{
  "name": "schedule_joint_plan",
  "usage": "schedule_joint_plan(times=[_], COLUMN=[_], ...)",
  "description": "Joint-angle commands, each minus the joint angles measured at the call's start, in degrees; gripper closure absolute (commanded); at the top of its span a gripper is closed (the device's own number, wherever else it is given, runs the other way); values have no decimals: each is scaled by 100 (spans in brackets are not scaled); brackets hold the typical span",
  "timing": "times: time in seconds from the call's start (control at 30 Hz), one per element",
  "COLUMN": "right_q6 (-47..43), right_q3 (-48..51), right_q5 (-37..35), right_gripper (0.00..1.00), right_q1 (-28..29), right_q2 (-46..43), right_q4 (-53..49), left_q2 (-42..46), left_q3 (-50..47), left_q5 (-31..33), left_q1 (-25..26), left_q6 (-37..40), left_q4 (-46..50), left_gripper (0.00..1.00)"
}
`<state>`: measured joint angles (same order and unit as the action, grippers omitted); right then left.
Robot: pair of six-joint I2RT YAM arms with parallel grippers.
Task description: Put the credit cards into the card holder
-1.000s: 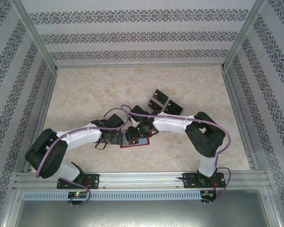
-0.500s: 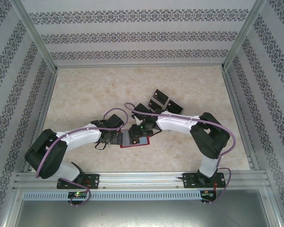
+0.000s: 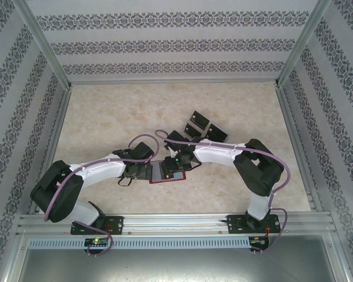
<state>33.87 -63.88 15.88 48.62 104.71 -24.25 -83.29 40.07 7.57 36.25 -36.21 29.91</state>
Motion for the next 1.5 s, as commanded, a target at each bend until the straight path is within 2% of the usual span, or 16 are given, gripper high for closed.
schedule_joint_plan(times=[0.0,0.43,0.77,0.87,1.07,1.47], right_q6=[-36,-102,-201,-256,-419,-531], right_q3=[-194,-612,-248,-176,-319,-608], right_q5=[68,109,-240,-267,-525,-655], right_gripper=[53,51,49,55,100,100], right_q1=[111,350,58,-69,-99,25], right_q2=[167,457,-338,-381,-191,254], right_q4=[-69,-275,-482,-514,-673,-801], left_q2=[-83,-74,-57,-17,-7,-9], left_q3=[-167,-207,-196,-196,-193,-215], left_q5=[-67,-125,-85,-48,-45,-72], left_q1=[-29,-4,-3,-4,-2,-4], left_q6=[-40,-62,-71,-58,-58,-64], left_q4=[-113,-188,-148,-104,-64,-89], left_gripper=[0,0,0,0,0,0])
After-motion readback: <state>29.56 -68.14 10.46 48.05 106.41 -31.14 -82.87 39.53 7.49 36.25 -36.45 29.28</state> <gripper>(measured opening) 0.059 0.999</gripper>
